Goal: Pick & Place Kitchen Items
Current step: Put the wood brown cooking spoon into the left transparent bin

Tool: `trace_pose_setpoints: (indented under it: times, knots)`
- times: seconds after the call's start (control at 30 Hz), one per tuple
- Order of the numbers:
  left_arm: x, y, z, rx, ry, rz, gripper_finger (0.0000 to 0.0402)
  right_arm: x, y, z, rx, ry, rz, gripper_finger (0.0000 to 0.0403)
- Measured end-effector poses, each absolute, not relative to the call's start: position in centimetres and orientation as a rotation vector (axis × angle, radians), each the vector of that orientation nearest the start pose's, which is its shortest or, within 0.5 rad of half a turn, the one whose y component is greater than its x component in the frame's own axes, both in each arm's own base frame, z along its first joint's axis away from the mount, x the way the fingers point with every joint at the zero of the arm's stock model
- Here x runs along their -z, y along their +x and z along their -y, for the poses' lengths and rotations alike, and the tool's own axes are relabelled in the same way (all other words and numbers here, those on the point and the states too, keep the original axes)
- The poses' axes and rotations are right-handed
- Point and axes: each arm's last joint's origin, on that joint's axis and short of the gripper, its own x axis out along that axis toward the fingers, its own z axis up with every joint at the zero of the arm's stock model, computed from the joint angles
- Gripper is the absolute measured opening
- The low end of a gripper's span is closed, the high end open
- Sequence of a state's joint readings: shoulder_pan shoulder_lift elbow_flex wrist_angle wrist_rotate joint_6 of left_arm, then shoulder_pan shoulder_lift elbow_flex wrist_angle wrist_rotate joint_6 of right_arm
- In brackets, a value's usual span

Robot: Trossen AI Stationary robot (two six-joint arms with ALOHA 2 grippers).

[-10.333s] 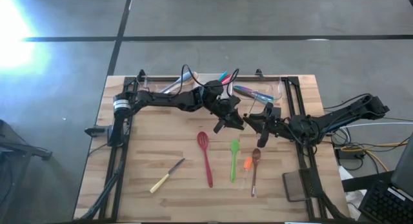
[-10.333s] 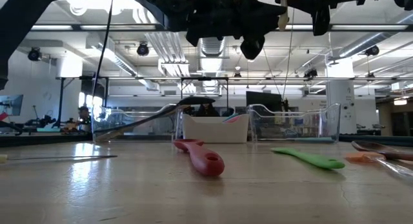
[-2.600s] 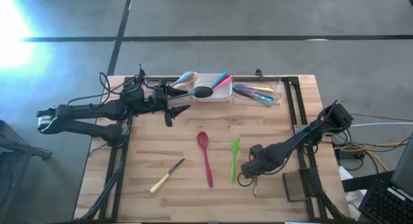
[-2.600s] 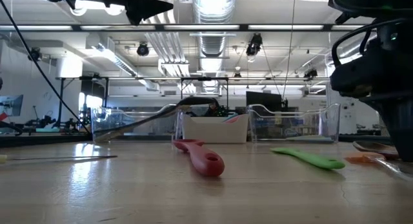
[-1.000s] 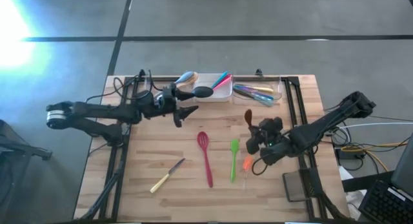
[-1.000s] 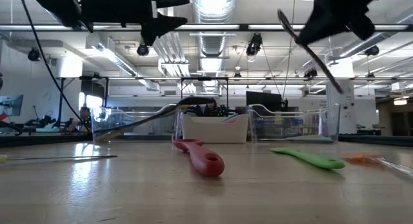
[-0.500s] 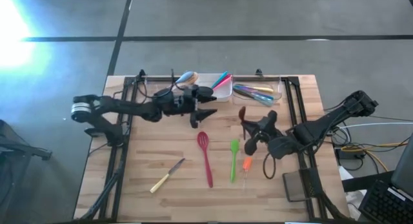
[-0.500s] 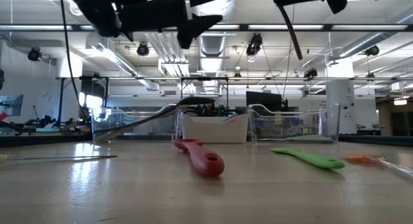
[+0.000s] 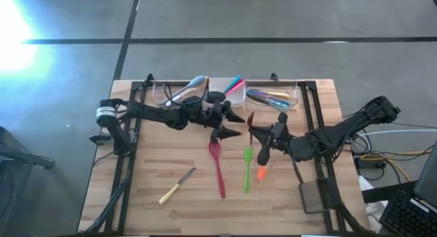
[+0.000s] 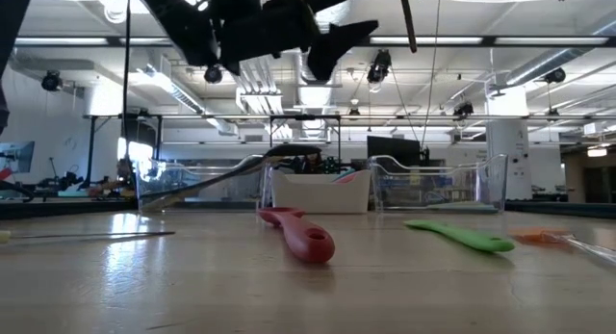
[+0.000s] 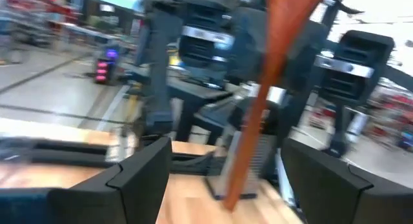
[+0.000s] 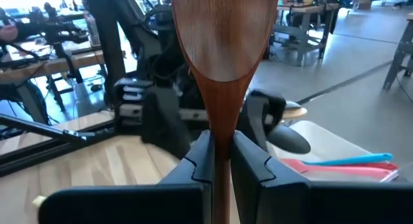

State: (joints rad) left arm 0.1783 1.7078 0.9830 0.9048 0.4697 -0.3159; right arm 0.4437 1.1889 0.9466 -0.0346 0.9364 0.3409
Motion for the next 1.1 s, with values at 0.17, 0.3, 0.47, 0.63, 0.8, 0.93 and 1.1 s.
trace_pose_setpoints:
  times: [0.17,0.3,0.47,0.63,0.8,0.93,1.1]
  knots:
    - [-26.9,38.3,-4.7,0.375,-0.242,0.137,0.0296,-32.6,24.3,-8.5,0.513,0.156,-0.125,0.0013]
    - [-27.4,39.4,-4.4,0.396,-0.235,0.152,0.0296,-32.6,24.3,-8.4,0.516,0.151,-0.126,0.0013]
    - [-27.9,40.4,-3.9,0.427,-0.225,0.171,0.0296,-32.6,24.3,-8.4,0.514,0.148,-0.127,0.0013]
    - [-28.0,40.7,-3.6,0.447,-0.221,0.172,0.0296,-32.6,24.3,-8.4,0.514,0.143,-0.128,0.0013]
    - [-28.0,40.7,-3.3,0.453,-0.222,0.169,0.0275,-32.6,24.3,-8.4,0.513,0.141,-0.127,0.0013]
    - [-28.2,40.8,-3.0,0.460,-0.215,0.177,0.0214,-32.6,24.3,-8.4,0.512,0.145,-0.126,0.0013]
    - [-28.6,41.0,-3.0,0.453,-0.200,0.189,0.0107,-32.6,24.4,-8.5,0.490,0.152,-0.127,0.0013]
